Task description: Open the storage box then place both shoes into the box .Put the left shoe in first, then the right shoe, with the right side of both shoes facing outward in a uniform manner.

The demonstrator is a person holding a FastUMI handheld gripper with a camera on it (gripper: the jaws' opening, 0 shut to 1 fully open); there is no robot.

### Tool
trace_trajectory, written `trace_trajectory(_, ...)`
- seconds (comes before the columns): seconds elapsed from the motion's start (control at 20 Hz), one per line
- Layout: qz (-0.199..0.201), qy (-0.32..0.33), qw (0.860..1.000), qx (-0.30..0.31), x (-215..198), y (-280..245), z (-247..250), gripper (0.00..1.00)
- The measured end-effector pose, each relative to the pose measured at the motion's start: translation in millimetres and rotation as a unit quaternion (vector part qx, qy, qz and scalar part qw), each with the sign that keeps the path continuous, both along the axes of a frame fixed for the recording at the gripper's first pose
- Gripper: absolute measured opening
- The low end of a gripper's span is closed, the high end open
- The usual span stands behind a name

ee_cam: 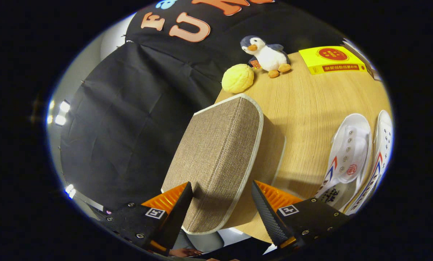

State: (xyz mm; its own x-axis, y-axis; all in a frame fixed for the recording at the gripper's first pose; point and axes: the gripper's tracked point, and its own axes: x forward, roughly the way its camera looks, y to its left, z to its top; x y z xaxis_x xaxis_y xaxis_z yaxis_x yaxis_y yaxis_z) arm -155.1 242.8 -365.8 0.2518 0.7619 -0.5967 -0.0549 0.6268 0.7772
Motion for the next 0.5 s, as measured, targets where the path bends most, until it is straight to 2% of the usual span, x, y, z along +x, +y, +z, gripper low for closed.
trace_trajectory(0.15,-0.024,0.044,0.998,0.045,3,13,-5,0.97)
trace_trajectory(0.35,-0.042,0.071,0.994,0.075,2,13,-6,0.97)
trace_trajectory(0.5,-0.06,0.078,0.989,0.106,10,10,12,0.95)
